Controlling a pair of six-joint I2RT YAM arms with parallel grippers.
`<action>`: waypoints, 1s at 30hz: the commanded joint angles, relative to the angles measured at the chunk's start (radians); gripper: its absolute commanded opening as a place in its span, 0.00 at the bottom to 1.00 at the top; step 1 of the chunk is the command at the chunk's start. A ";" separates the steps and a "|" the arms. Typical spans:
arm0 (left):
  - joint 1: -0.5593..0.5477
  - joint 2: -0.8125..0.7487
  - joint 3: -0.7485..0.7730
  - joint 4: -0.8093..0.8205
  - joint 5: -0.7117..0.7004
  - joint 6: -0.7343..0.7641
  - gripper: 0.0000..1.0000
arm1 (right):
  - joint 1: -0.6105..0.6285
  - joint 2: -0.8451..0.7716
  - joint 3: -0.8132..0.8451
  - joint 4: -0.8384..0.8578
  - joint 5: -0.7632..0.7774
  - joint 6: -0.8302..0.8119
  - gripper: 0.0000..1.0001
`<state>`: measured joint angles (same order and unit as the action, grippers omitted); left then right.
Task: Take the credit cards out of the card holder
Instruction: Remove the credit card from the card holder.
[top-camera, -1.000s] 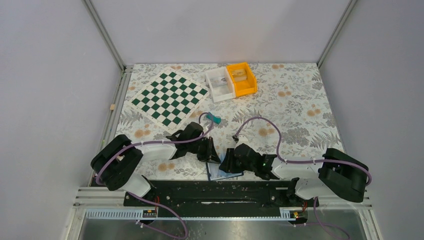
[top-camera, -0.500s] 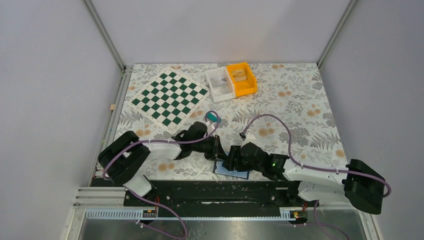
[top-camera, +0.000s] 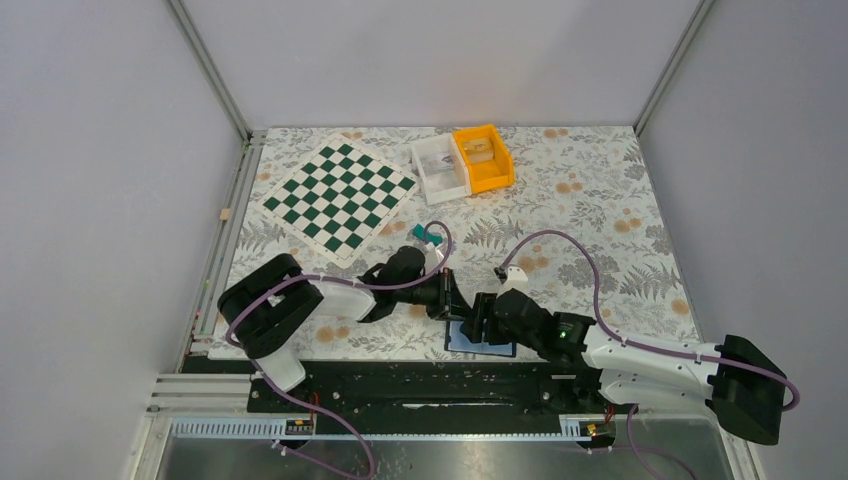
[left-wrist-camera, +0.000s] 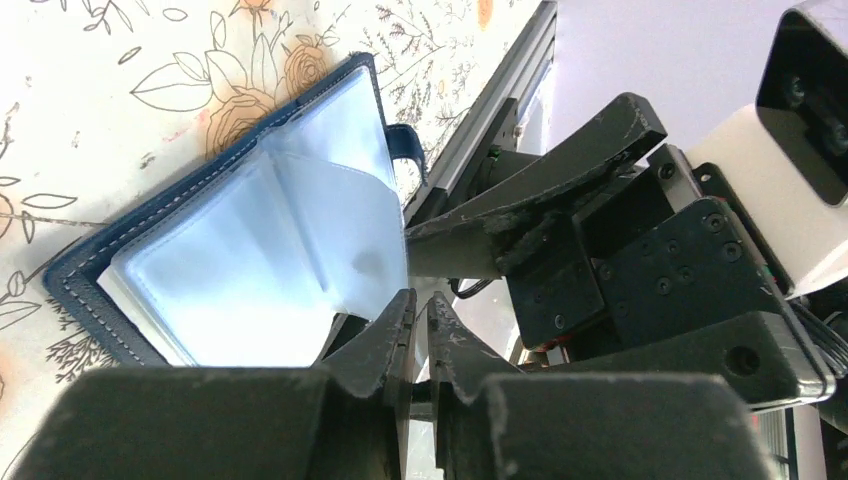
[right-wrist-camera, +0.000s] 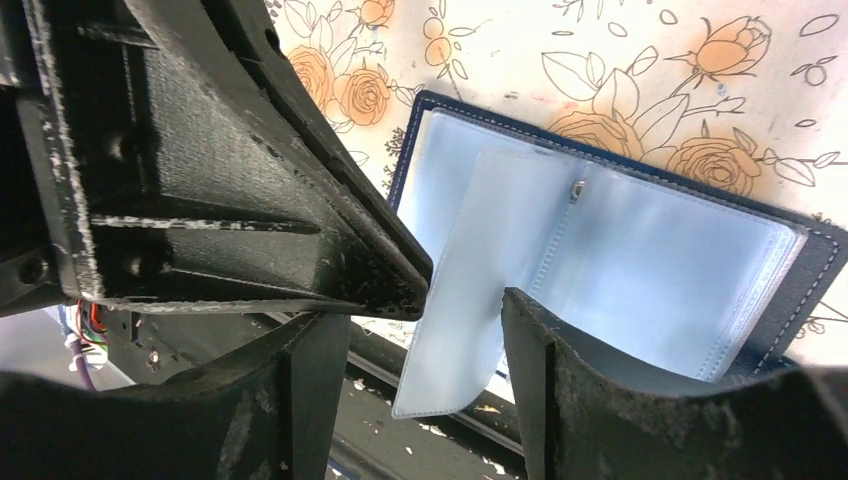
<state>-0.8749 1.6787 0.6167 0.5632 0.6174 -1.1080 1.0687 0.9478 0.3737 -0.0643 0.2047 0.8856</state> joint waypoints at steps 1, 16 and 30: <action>-0.016 -0.043 0.022 0.067 0.010 -0.028 0.09 | -0.021 -0.010 0.012 -0.004 0.067 -0.049 0.64; 0.054 -0.364 0.020 -0.523 -0.281 0.173 0.19 | -0.023 -0.013 0.130 -0.185 0.144 -0.031 0.63; 0.259 -0.707 -0.053 -0.795 -0.399 0.316 0.31 | 0.082 0.434 0.473 -0.452 0.196 0.074 0.72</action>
<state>-0.6296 1.0241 0.5800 -0.1650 0.2607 -0.8532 1.1145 1.3056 0.7723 -0.4305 0.3492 0.9184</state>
